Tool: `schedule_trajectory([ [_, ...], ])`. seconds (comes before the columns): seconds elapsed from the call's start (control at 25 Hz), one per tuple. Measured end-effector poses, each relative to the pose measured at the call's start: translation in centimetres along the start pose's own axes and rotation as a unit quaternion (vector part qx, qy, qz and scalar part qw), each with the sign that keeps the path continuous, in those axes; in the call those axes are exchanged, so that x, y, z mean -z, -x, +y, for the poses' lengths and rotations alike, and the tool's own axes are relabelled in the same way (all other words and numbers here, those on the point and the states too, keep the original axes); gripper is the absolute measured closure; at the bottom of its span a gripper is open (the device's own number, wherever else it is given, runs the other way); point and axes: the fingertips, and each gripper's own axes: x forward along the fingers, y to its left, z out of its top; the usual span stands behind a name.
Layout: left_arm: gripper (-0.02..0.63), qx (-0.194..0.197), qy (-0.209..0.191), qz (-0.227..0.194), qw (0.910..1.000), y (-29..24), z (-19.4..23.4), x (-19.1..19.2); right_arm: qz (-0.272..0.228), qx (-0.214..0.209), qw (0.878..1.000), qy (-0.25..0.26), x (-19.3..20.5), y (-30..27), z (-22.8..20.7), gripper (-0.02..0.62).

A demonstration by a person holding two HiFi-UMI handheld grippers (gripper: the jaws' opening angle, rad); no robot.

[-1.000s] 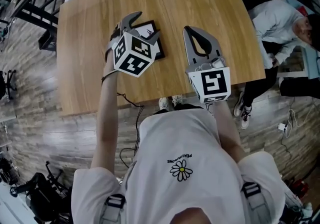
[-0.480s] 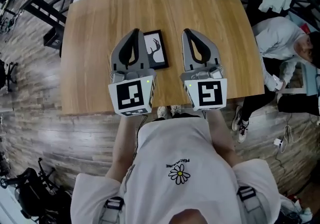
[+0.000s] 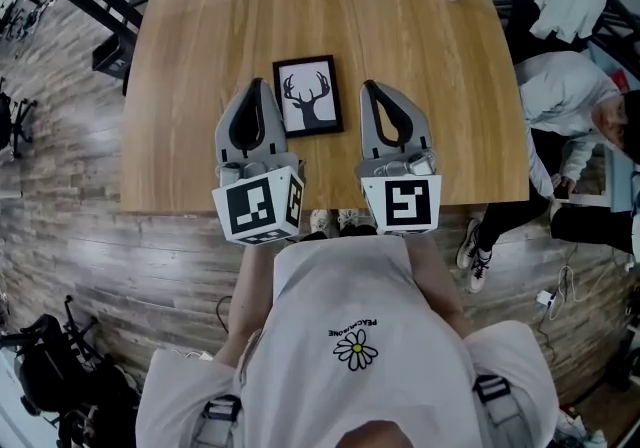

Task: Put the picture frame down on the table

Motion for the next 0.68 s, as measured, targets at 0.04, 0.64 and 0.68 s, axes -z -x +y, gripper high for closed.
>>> schedule_trajectory([
  [0.04,0.592,-0.002,-0.001,0.0,1.0,0.1,0.2,0.0,0.002,-0.002,1.0,0.002,0.0,-0.1,0.2,0.591],
  [0.64,0.592,-0.02,-0.001,0.0,0.9998,0.9,1.6,0.6,0.012,0.001,1.0,0.009,1.4,-0.3,0.0,0.592],
  [0.68,0.592,-0.02,-0.001,0.001,0.9998,0.9,1.6,0.6,0.012,0.002,1.0,0.012,1.3,-0.3,-0.1,0.592],
])
